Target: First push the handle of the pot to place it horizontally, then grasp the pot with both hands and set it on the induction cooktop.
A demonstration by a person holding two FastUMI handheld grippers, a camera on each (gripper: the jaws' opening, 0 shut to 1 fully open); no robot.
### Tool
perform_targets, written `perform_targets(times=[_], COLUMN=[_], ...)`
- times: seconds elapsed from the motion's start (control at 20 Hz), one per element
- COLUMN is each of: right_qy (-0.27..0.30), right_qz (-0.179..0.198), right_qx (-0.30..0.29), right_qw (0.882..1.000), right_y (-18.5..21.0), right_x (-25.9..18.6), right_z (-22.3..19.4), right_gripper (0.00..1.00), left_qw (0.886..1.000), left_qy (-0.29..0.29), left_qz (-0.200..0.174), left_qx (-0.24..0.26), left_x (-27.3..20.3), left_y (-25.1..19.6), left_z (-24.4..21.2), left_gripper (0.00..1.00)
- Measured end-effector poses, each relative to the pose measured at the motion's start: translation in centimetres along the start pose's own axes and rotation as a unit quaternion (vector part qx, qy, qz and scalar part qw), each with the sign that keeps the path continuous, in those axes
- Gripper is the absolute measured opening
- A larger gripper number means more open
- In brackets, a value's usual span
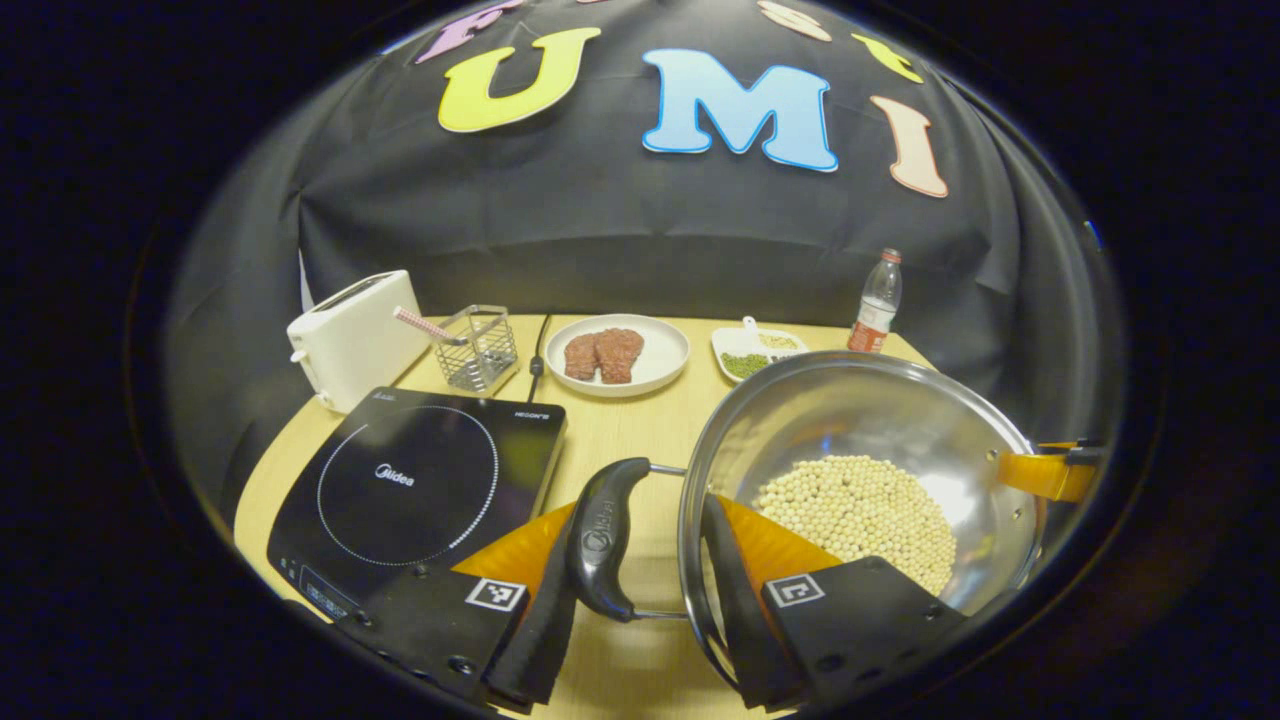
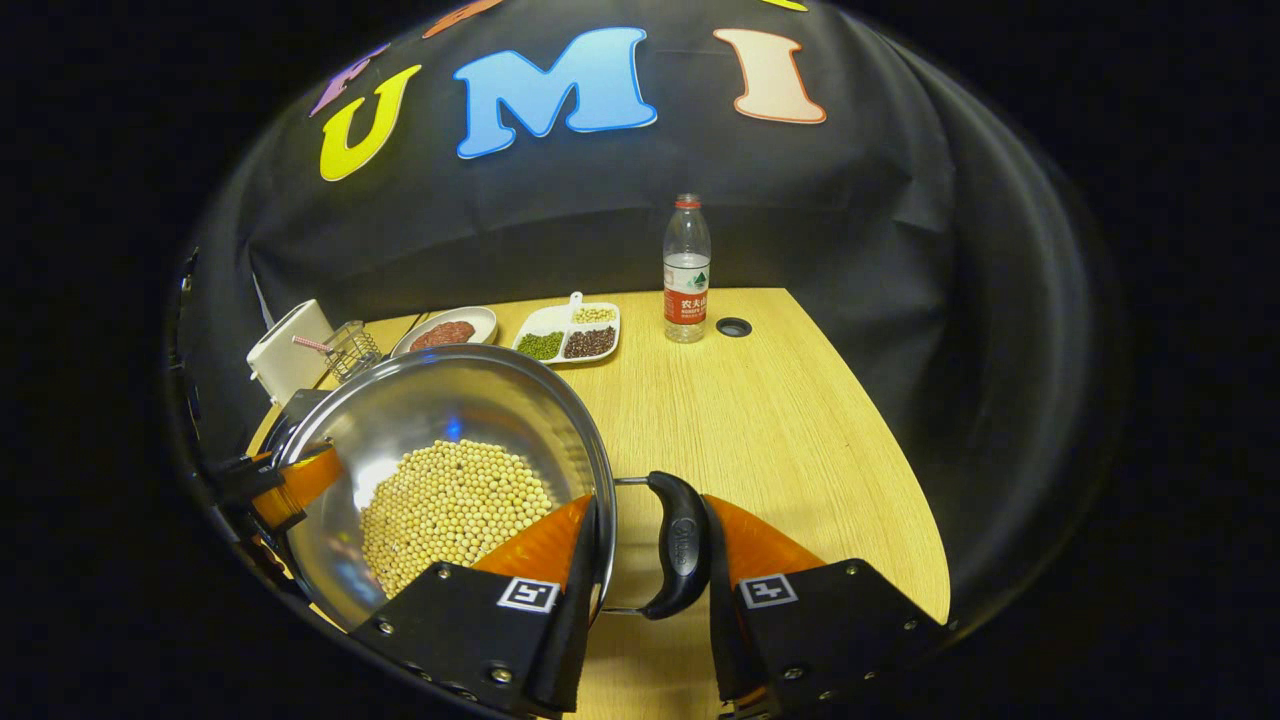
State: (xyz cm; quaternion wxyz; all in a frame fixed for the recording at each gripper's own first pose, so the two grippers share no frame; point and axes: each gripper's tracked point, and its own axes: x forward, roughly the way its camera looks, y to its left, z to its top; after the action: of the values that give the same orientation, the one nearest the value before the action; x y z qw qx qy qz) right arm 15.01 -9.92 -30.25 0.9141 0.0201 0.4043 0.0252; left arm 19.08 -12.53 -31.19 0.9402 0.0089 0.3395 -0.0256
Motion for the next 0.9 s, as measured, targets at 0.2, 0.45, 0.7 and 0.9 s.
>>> perform_targets(times=[0.2,0.45,0.7,0.9], right_qy=[-0.002,-0.006,-0.008,-0.013], right_qz=[-0.002,-0.013,-0.020,-0.022], right_qx=[0.001,0.010,0.014,0.013], right_qw=[1.000,1.000,1.000,1.000], right_y=[2.2,6.4,10.9,14.5], right_x=[-0.9,-1.9,-2.4,-2.5], right_z=[0.1,0.0,0.0,0.1], right_gripper=[0.51,0.51,0.51,0.51], left_qw=[1.000,1.000,1.000,1.000], left_qy=[-0.006,-0.008,-0.010,-0.015], left_qz=[-0.003,-0.014,-0.021,-0.022], left_qx=[0.003,0.008,0.007,0.006], left_x=[-0.6,-1.0,-1.2,-1.1], left_y=[2.4,6.9,11.7,15.8], left_z=[0.3,1.0,1.5,1.7], left_gripper=[0.68,0.73,0.69,0.72])
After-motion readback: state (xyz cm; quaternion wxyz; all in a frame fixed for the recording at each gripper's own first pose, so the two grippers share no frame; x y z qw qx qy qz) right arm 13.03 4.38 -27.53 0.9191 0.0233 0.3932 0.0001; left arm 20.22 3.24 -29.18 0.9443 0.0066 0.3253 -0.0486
